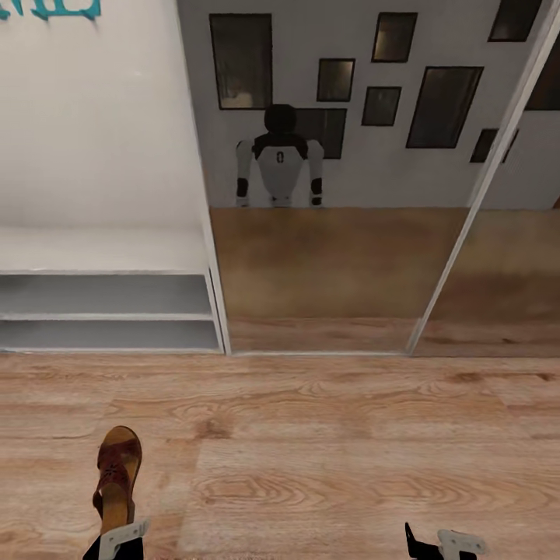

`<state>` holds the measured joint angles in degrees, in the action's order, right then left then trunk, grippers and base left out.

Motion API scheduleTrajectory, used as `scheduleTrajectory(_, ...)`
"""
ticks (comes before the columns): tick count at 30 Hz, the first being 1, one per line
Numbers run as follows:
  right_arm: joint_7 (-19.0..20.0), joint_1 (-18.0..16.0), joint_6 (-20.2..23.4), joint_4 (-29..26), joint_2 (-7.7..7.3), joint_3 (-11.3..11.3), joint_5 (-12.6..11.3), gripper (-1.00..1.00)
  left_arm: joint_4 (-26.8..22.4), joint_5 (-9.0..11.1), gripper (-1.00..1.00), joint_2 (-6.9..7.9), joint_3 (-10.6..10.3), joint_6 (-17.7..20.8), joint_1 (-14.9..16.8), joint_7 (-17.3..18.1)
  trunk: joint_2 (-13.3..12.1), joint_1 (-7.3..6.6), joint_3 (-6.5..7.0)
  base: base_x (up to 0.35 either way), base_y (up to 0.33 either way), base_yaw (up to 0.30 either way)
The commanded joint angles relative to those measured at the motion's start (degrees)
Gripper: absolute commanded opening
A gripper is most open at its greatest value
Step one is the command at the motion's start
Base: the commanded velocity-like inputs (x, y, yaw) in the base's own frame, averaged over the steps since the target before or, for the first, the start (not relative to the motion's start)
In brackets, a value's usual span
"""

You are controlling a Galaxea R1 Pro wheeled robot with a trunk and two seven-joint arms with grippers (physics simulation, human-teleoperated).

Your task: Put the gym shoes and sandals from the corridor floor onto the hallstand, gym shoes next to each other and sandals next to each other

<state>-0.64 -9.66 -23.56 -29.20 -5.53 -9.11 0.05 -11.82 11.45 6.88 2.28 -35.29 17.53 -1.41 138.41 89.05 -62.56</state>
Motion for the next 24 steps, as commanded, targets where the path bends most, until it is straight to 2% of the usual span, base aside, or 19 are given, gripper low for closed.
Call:
scheduleTrajectory(1,-0.1,0.0,-0.2,0.0,0.00,0.0,0.0,1.00,0.1,-0.3,-1.00,-0.02,0.2,-0.1,0.0,-0.1,0.0,-0.01,-0.08,0.000,0.000,0.272)
scheduleTrajectory(24,-0.1,0.0,-0.2,0.0,0.01,0.0,0.0,1.00,0.1,-0.4,-1.00,-0.02,0.2,0.0,0.1,-0.1,0.0,-0.01,-0.60,0.000,0.000,0.272)
